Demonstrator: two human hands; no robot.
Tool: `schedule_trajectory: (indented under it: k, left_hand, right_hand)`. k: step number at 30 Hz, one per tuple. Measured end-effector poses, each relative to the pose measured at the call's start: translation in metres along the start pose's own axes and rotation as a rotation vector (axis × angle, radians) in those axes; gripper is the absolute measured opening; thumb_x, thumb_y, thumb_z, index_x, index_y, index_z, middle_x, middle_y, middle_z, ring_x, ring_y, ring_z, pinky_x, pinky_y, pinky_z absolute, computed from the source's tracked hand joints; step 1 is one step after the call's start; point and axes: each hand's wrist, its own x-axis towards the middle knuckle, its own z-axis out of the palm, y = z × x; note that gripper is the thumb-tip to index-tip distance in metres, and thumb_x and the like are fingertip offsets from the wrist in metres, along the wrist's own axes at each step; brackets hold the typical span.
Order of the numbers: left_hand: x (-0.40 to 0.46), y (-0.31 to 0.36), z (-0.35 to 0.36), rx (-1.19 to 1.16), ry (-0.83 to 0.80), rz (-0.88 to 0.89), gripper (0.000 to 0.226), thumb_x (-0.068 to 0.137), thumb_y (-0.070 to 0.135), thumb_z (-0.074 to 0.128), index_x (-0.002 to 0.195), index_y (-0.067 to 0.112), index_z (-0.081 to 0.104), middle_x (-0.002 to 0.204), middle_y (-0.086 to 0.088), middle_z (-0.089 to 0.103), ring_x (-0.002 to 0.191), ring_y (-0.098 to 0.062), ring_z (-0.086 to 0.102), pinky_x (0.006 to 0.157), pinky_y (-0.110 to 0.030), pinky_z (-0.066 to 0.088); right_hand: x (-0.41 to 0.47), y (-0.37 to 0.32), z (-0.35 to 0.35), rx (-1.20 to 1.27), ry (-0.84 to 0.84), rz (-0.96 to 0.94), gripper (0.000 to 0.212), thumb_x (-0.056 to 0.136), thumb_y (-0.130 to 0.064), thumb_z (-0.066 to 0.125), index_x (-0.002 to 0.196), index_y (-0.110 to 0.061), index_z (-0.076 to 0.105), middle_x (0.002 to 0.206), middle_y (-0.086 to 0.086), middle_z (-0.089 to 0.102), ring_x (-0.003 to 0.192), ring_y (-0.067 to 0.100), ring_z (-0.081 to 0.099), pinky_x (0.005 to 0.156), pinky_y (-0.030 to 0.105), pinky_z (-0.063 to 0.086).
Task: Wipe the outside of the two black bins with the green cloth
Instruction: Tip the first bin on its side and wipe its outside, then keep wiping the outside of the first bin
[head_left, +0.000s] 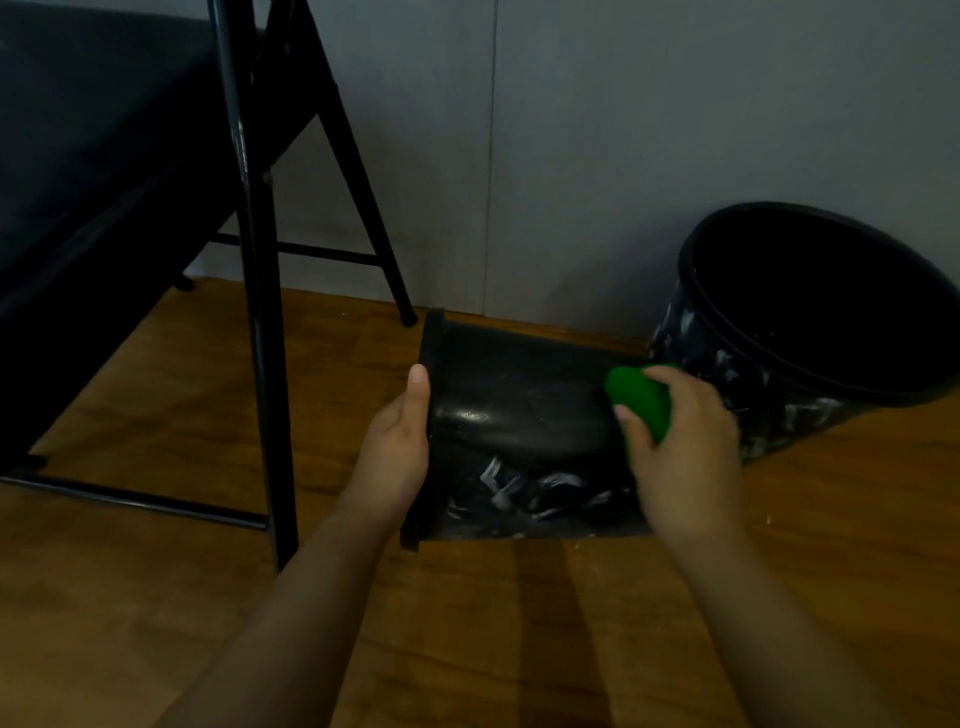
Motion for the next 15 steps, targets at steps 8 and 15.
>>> schedule_trajectory:
  k: [8,15]
  left_hand:
    - [-0.002,0.018,0.0,-0.061,-0.018,-0.015,0.028,0.097,0.047,0.047,0.101,0.027,0.067,0.084,0.008,0.076,0.075,-0.005,0.073,0.065,-0.023,0.052]
    - [-0.005,0.073,-0.014,0.072,-0.011,0.097,0.028,0.098,0.043,0.051,0.099,0.022,0.069,0.083,0.004,0.076,0.074,-0.009,0.073,0.064,-0.025,0.052]
  right_hand:
    - [-0.004,0.032,-0.014,0.037,0.093,0.277,0.039,0.092,-0.027,0.063,0.128,-0.017,0.051,0.125,0.011,0.052,0.112,0.032,0.051,0.09,0.043,0.045]
    - [-0.012,0.012,-0.017,0.458,0.134,0.401,0.036,0.092,-0.031,0.063,0.124,-0.024,0.05,0.12,0.006,0.054,0.104,0.021,0.056,0.087,0.039,0.05]
